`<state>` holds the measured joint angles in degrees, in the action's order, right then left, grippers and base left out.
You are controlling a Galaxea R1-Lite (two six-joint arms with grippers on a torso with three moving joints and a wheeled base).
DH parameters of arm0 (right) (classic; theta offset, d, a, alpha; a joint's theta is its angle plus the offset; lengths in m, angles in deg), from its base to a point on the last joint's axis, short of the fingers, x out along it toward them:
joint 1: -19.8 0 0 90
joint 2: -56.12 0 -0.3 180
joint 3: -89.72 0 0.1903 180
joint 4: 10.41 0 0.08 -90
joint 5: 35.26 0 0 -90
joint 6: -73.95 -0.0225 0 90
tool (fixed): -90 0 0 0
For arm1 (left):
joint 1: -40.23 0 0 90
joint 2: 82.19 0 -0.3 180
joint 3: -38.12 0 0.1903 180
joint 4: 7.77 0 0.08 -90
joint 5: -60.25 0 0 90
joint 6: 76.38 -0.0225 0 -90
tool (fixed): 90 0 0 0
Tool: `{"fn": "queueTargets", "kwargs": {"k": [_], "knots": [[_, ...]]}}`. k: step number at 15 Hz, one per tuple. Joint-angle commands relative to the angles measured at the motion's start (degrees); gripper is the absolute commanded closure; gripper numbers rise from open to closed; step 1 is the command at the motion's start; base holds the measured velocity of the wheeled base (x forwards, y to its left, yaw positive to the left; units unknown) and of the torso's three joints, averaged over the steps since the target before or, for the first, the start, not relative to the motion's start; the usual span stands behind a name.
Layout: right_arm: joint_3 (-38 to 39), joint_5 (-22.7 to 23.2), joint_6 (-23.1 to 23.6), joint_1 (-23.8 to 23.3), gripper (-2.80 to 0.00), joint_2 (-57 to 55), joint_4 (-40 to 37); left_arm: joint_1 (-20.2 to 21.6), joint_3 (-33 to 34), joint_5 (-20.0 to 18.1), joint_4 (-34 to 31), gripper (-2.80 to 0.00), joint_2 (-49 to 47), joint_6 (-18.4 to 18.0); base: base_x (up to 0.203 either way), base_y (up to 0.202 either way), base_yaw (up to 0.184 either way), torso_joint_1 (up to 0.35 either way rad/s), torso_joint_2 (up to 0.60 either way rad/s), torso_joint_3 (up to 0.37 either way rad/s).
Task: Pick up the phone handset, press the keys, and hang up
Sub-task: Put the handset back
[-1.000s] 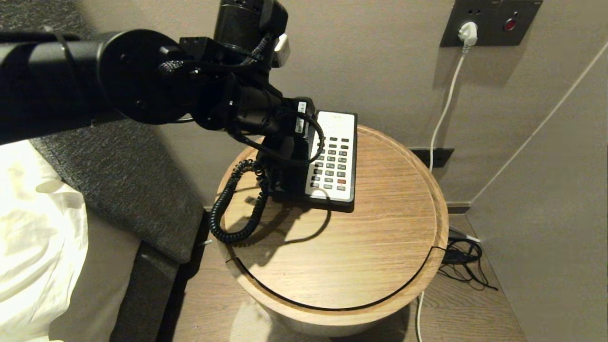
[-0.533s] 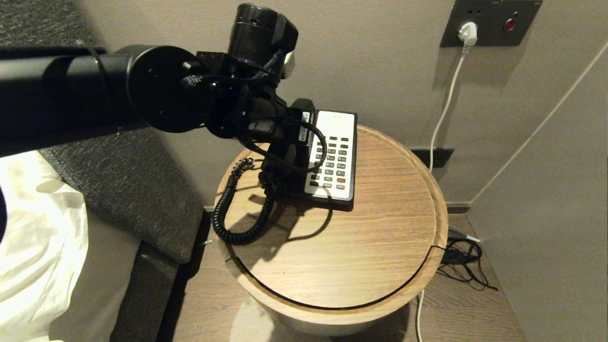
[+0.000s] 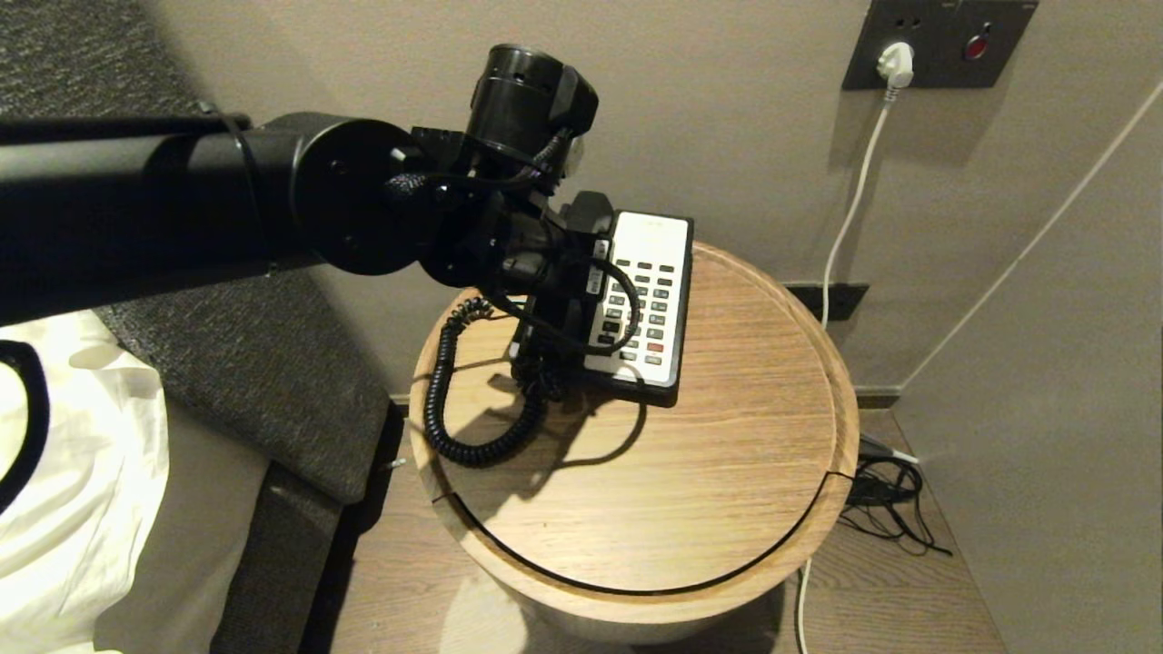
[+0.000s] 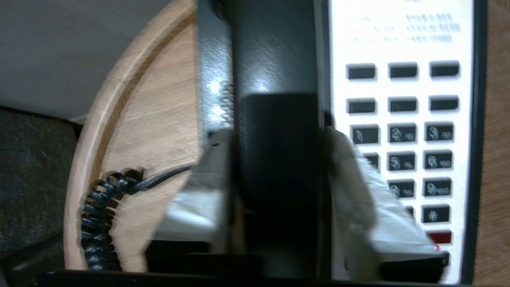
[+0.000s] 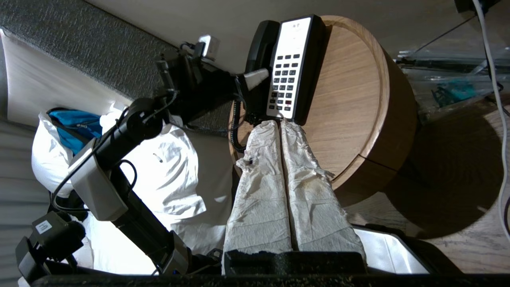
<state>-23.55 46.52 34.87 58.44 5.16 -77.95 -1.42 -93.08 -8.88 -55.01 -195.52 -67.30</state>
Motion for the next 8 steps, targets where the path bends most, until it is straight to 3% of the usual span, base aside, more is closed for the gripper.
{"fn": "queueTargets", "kwargs": {"k": [1,8], "knots": [[0.08,-0.03,-0.2,0.03,0.0,-0.2,-0.21,-0.18,0.17,0.14,-0.04,-2.8,-0.13,0.23,0.0,0.0,0.0,0.0,0.0,0.0],[0.35,0.67,-0.2,0.03,0.0,-0.2,-0.12,0.41,0.47,2.42,-0.88,-2.8,3.08,-0.07,0.0,0.0,0.0,0.0,0.0,0.0]]}}
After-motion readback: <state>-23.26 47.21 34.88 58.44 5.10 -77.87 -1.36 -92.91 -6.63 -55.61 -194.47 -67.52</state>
